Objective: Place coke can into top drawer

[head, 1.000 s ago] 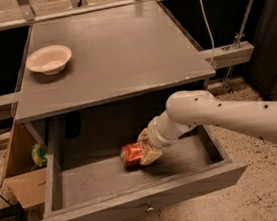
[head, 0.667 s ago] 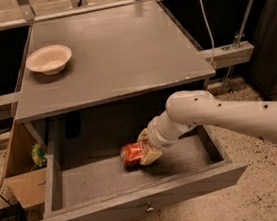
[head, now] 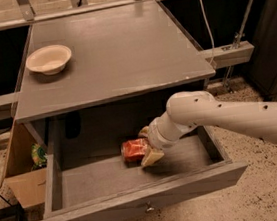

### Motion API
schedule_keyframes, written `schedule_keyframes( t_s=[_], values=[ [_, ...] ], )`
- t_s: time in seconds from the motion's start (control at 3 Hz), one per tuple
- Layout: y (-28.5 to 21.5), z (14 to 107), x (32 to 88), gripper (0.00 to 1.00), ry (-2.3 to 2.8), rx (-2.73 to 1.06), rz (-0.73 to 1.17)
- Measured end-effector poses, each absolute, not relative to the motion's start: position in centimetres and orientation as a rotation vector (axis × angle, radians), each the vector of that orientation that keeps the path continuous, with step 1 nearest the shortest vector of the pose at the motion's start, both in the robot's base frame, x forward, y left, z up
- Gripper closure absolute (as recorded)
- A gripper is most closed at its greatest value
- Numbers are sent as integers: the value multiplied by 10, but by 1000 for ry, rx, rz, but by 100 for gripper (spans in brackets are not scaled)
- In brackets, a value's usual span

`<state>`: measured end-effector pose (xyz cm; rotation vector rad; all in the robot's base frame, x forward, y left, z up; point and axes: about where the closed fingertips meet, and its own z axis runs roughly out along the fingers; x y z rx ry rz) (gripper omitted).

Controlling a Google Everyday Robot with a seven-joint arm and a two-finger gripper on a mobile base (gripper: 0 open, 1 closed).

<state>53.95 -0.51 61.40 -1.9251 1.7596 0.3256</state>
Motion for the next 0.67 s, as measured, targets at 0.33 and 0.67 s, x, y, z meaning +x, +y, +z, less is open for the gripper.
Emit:
schedule_keyframes(
  t_s=[0.33, 0.67],
  values=[
    [-5, 614, 539, 0, 1760, -1925, 326],
    [-5, 614, 539, 0, 1760, -1925, 326]
  ],
)
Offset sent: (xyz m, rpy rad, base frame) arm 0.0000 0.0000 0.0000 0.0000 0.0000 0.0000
